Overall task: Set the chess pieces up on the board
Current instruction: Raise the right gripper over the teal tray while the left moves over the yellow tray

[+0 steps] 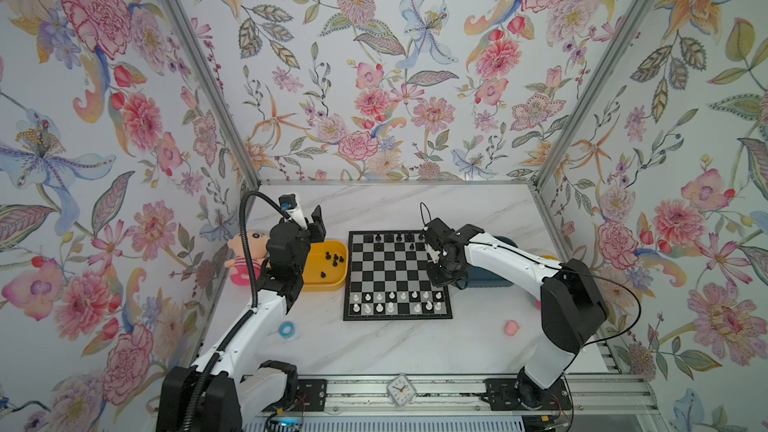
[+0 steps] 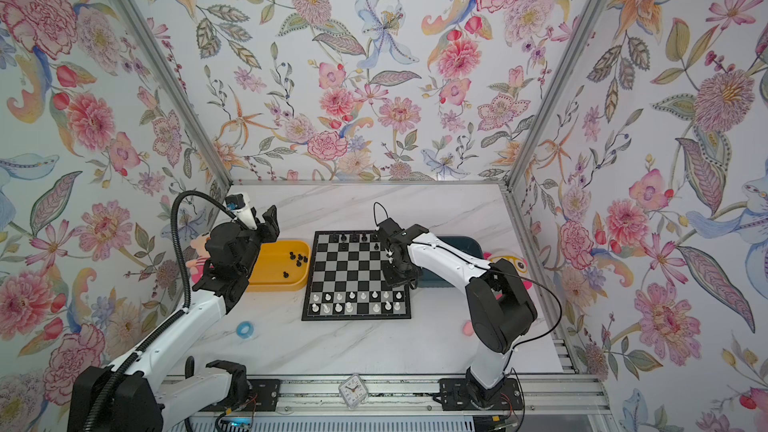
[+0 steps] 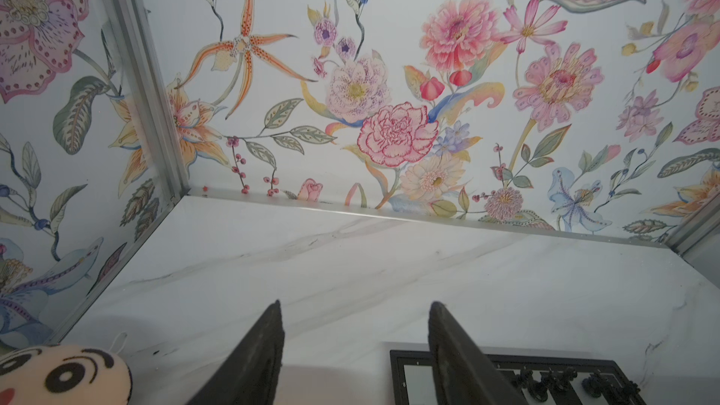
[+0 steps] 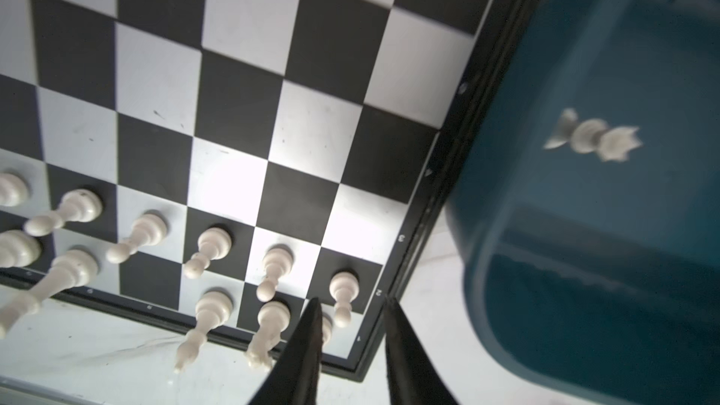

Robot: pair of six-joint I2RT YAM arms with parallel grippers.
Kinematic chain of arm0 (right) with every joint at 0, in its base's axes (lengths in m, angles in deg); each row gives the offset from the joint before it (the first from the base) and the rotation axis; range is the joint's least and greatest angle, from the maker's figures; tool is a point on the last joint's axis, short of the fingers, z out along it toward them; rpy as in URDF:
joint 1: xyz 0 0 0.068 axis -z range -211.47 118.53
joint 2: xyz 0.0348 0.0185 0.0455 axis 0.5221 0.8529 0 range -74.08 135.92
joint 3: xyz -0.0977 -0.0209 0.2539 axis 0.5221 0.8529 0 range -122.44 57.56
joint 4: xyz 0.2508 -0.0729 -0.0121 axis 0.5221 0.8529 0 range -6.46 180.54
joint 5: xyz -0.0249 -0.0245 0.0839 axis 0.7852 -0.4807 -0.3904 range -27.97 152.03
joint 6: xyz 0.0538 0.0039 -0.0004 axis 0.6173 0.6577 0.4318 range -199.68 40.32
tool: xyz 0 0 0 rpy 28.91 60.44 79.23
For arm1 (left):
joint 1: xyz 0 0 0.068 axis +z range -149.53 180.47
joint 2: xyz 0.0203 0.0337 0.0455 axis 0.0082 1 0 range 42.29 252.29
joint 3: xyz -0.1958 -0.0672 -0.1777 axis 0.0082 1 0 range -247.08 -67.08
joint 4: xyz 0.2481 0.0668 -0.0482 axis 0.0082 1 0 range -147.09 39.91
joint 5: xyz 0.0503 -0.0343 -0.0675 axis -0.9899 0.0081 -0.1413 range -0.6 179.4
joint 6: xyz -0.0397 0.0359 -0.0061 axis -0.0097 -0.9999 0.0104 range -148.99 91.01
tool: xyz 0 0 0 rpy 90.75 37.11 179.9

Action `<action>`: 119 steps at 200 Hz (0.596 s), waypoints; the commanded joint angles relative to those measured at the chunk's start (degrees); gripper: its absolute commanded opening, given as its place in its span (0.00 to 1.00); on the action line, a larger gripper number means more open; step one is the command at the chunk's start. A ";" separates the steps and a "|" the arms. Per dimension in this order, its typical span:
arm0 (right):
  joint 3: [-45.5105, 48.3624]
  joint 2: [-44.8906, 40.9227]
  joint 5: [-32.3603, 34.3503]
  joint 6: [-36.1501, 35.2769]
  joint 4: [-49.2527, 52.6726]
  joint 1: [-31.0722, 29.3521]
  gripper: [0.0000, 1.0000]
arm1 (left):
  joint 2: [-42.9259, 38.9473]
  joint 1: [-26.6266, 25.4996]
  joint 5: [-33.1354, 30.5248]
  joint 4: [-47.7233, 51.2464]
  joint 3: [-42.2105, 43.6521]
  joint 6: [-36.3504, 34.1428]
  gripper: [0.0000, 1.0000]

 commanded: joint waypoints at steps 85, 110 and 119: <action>-8.33 -8.06 1.77 -5.30 -9.29 10.66 0.31 | 10.07 1.30 -2.22 25.63 -15.17 -1.02 0.61; -8.36 -8.48 -1.56 -5.64 -14.95 12.51 0.31 | 15.16 2.03 0.14 34.73 -21.30 -2.47 0.61; -8.64 -8.52 -1.89 -5.91 -15.52 13.15 0.31 | 16.89 2.33 -0.68 38.85 -23.58 -3.46 0.62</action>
